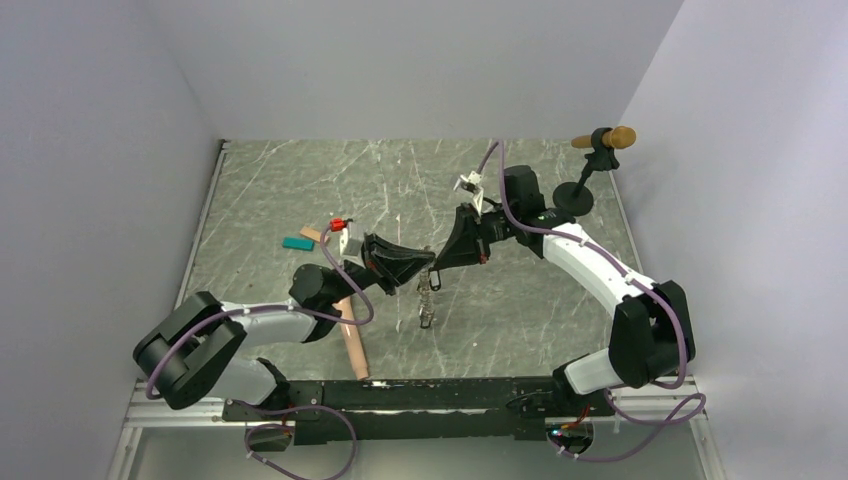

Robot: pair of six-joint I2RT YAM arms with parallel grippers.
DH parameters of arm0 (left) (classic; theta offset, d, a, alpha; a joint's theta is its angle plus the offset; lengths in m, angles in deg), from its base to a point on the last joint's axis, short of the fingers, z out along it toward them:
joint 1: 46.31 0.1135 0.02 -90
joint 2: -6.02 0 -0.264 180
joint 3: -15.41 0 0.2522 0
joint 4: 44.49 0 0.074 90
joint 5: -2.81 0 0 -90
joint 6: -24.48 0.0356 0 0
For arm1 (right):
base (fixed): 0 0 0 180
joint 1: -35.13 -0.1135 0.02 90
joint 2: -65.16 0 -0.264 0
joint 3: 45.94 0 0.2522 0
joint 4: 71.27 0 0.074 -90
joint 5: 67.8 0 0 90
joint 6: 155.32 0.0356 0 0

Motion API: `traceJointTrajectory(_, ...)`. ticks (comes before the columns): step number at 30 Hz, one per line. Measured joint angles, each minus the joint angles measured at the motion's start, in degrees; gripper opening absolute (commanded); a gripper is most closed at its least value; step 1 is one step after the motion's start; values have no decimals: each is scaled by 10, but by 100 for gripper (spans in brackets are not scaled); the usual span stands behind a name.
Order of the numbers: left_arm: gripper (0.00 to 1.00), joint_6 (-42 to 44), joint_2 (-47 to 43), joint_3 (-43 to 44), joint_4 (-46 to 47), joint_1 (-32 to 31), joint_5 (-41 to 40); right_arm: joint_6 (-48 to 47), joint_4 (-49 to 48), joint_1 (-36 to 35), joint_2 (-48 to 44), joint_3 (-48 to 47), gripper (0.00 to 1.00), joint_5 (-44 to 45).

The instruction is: Put the keys on the keyring

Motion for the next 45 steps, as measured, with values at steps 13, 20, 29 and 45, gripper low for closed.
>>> traceJointTrajectory(13, 0, 9, -11, -1, -20, 2, 0, -27, 25, -13, 2, -5, 0, 16)
traceJointTrajectory(20, 0, -6, 17, 0, 7, 2, -7, -7, 22, -17, 5, -5, 0, 35)
traceJointTrajectory(29, 0, -5, 19, 5, 9, 2, -22, 45, -16, -17, 5, -3, 12, 53)
traceJointTrajectory(45, 0, -3, 18, -22, 7, 5, -33, -98, 106, 7, 2, -48, 38, 50)
